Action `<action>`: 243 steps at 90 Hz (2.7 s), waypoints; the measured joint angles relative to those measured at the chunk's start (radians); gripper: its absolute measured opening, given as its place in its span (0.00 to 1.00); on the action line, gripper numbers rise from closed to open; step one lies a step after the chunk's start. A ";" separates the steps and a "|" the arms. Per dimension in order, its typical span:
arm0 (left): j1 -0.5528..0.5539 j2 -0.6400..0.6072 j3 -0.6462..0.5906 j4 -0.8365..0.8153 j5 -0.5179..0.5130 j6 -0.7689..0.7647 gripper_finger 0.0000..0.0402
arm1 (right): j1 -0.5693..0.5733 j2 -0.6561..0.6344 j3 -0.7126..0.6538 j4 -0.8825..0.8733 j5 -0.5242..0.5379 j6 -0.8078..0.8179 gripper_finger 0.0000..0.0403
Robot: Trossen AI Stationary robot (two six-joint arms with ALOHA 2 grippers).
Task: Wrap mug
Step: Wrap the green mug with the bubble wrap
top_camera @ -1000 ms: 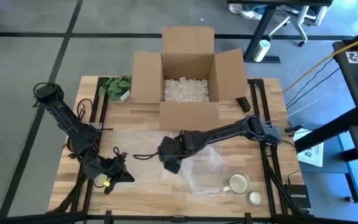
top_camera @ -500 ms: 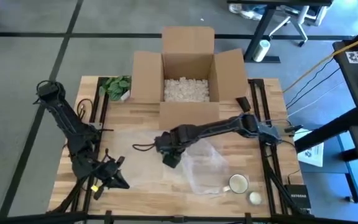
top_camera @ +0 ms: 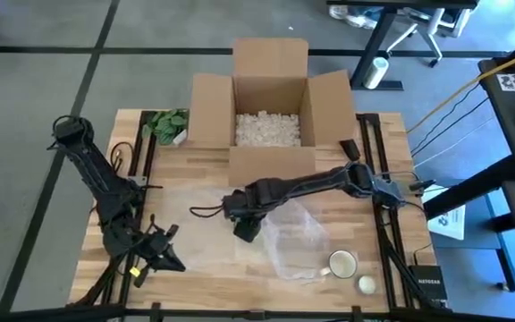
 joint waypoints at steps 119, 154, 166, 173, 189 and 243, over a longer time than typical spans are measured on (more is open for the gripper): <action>0.192 -0.473 -0.184 -0.302 -0.097 0.162 0.00 | 0.789 -0.071 0.205 -0.337 0.868 1.013 0.33; 0.202 -0.883 -0.404 -0.261 -0.098 0.125 0.00 | 0.831 -0.065 -0.087 -0.338 0.880 1.347 0.25; 0.202 -0.899 -0.410 -0.261 -0.098 0.139 0.00 | 0.873 -0.091 -0.209 -0.283 0.971 1.493 0.18; 0.202 -0.899 -0.410 -0.262 -0.098 0.140 0.00 | 0.872 -0.120 -0.271 -0.202 1.009 1.493 0.15; 0.202 -0.899 -0.410 -0.257 -0.098 0.138 0.00 | 0.868 -0.203 -0.399 -0.128 1.145 1.498 0.08; 0.202 -0.899 -0.410 -0.252 -0.098 0.121 0.00 | 0.792 -0.548 -0.941 0.615 1.054 0.992 0.00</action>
